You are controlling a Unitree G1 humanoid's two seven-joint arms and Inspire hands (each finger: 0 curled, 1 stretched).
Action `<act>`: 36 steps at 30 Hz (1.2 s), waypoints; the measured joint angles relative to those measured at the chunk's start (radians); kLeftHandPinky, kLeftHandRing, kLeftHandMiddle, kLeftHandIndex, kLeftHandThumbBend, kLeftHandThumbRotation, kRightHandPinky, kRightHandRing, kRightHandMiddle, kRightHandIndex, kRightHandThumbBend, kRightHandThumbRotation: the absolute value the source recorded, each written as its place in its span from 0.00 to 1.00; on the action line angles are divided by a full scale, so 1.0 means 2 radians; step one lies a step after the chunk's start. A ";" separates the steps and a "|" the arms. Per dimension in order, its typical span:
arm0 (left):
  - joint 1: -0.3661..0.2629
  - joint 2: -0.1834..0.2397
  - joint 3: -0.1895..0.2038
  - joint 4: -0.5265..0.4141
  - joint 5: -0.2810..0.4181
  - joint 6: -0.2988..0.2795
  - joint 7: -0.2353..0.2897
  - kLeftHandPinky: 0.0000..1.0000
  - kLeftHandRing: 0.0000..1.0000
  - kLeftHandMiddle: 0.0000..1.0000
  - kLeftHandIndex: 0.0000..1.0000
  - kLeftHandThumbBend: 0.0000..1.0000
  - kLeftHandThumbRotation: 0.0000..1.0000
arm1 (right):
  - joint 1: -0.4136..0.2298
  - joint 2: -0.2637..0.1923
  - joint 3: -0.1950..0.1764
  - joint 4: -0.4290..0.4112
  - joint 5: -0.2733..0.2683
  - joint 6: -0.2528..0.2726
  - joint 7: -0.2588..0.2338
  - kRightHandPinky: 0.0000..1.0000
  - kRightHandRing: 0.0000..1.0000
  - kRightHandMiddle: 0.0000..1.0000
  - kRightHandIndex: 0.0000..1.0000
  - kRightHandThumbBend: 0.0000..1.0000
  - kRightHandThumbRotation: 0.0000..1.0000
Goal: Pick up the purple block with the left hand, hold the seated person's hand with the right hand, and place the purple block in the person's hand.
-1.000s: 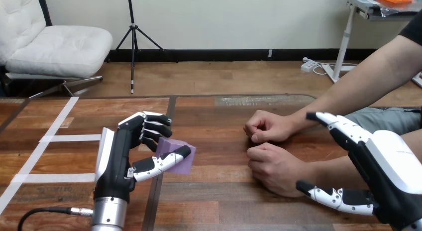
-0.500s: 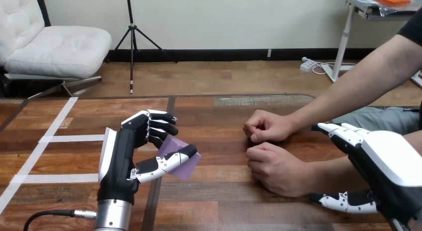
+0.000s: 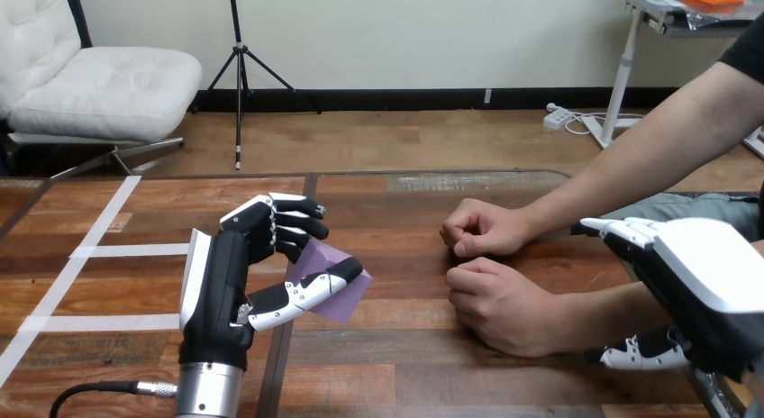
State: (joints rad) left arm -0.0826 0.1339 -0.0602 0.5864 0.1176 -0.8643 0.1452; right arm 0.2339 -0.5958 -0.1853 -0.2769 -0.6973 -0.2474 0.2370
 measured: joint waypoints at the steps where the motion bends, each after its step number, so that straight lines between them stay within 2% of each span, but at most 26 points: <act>1: 0.001 -0.001 0.000 -0.003 -0.001 0.000 -0.002 0.37 0.43 0.51 0.54 0.74 0.07 | -0.002 -0.001 0.001 0.000 -0.002 0.001 0.002 0.83 0.85 0.84 0.84 0.86 0.06; 10: 0.005 -0.008 0.001 -0.019 -0.005 0.000 -0.017 0.38 0.43 0.51 0.54 0.74 0.06 | -0.023 -0.016 0.014 0.000 -0.011 0.008 0.012 0.79 0.82 0.82 0.81 0.88 0.04; 23: 0.005 -0.016 0.001 -0.024 -0.016 -0.006 -0.033 0.38 0.44 0.51 0.54 0.74 0.06 | -0.042 -0.029 0.034 0.000 -0.042 0.019 0.025 0.77 0.80 0.81 0.80 0.89 0.03; 36: 0.009 -0.016 0.009 -0.024 -0.017 -0.009 -0.040 0.38 0.44 0.51 0.54 0.75 0.08 | -0.043 -0.035 0.037 0.000 -0.050 0.026 0.040 0.77 0.80 0.80 0.79 0.90 0.03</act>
State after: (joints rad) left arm -0.0652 0.1025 -0.0419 0.5384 0.0838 -0.8833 0.0656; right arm 0.1473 -0.6662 -0.1112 -0.2764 -0.7976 -0.1959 0.3162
